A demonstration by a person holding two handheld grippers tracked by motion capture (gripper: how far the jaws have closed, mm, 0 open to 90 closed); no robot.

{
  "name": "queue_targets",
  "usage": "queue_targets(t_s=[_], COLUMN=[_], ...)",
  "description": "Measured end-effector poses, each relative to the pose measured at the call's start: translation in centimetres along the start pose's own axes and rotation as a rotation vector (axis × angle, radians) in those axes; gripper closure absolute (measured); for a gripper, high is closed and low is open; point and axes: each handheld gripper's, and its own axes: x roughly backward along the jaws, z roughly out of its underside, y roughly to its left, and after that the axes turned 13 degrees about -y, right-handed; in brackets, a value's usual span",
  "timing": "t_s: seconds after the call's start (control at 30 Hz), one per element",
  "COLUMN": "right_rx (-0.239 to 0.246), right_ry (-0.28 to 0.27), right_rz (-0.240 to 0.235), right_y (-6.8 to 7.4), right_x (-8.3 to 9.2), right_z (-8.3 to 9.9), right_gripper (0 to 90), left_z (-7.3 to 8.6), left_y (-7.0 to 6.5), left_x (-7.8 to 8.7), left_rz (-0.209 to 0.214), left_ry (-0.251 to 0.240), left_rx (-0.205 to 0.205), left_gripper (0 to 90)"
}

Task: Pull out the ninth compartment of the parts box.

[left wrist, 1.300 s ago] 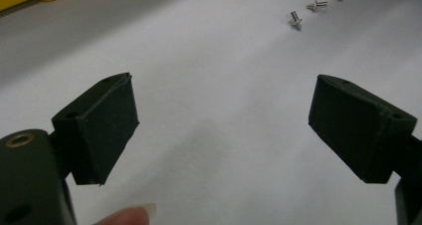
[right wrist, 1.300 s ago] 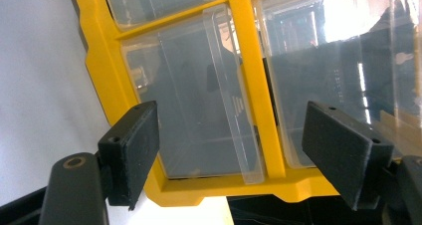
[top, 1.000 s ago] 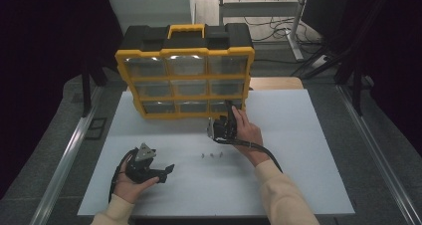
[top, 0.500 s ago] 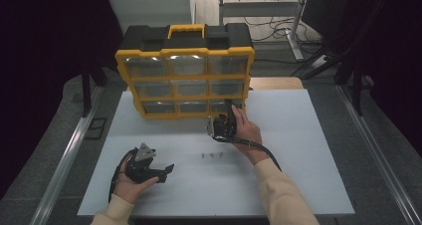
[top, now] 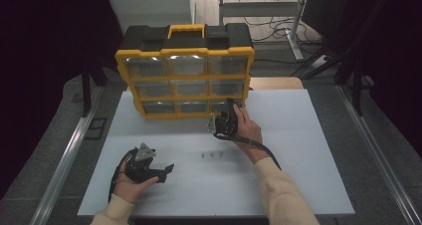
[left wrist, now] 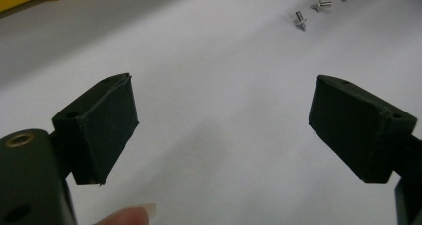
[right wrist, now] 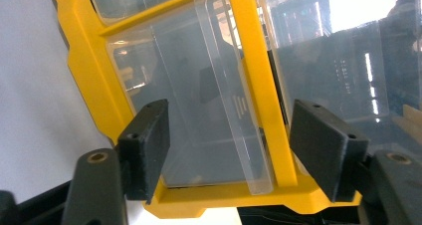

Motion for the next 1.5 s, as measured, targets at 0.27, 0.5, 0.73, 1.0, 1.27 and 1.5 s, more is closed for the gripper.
queue_targets(t_s=[0.27, 0.5, 0.73, 1.0, 1.27, 1.5], right_rx=[0.011, 0.007, 0.022, 0.015, 0.019, 0.042], right_ry=[0.000, 0.007, 0.012, 0.009, 0.019, 0.027], right_rz=[-0.001, 0.004, 0.004, 0.010, 0.007, 0.009], right_y=[-0.2, 0.0, -0.2, -0.1, 0.0, -0.2], right_x=[0.0, -0.4, -0.4, -0.7, -1.0, -1.0], right_z=[0.0, 0.3, 0.4, 0.5, 0.6, 0.7], right_gripper=[40.2, 43.7, 51.0, 54.8, 56.7, 59.3], left_z=[0.0, -0.1, 0.0, 0.0, 0.0, 0.0], left_y=[0.0, 0.1, 0.1, 0.1, 0.2, 0.2], left_x=[0.1, 0.1, 0.1, 0.1, 0.1, 0.1], left_rz=[0.001, -0.001, -0.002, -0.002, -0.003, -0.004], left_ry=[-0.003, -0.004, -0.003, -0.003, -0.002, 0.000], left_rx=[0.001, 0.002, 0.001, 0.003, 0.003, 0.002], left_gripper=[12.2, 12.2, 12.2, 12.2, 12.2, 12.2])
